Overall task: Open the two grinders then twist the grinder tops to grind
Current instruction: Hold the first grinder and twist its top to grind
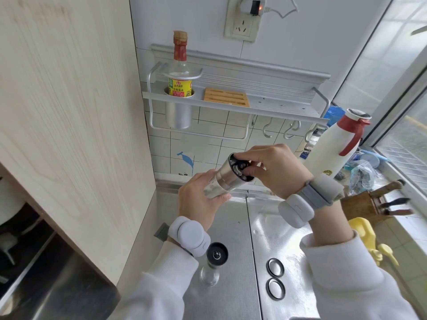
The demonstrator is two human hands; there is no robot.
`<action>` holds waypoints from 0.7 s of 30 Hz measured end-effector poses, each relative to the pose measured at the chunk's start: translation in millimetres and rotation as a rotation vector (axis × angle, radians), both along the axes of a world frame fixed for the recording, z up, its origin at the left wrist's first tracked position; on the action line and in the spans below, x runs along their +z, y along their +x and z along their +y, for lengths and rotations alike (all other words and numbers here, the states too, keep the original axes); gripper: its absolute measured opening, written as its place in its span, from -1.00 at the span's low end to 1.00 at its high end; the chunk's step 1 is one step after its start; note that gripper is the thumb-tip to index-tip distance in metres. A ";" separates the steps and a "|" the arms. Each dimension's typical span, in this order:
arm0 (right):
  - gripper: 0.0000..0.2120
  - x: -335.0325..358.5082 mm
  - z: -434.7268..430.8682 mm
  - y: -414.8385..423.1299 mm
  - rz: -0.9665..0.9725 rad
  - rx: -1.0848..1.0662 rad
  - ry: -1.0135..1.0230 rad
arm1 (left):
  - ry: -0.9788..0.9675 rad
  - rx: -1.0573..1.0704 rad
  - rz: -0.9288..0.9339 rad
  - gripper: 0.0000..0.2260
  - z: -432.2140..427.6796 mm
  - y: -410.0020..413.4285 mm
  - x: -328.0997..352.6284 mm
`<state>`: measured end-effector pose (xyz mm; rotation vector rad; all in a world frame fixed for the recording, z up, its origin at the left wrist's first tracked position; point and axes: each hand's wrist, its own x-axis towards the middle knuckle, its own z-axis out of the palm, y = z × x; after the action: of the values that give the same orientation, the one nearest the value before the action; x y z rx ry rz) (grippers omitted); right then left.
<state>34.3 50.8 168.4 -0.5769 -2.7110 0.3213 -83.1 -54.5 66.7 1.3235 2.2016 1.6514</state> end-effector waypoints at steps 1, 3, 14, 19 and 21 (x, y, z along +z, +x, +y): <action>-0.70 -0.1 -0.2 -0.1 0.002 0.010 0.011 | -0.002 -0.002 0.007 -0.67 -0.2 -0.3 0.2; -0.72 -0.6 -0.5 -0.6 0.008 0.023 0.026 | -0.001 -0.002 0.007 -0.67 -1.0 -0.3 1.0; -0.72 -1.6 -0.4 -3.2 0.014 0.032 0.038 | -0.002 0.007 0.005 -0.66 -5.1 -2.6 1.1; -0.78 -2.9 -0.2 -2.6 0.029 0.034 0.048 | -0.011 -0.005 0.015 -0.68 -5.4 -4.5 -2.1; -0.83 -3.4 0.0 -2.8 0.035 0.032 0.034 | -0.017 -0.006 0.009 -0.71 -5.8 -4.7 -2.3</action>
<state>31.5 50.9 165.0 -0.5140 -2.6885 0.2896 -87.8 -60.3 64.4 1.3347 2.2086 1.6247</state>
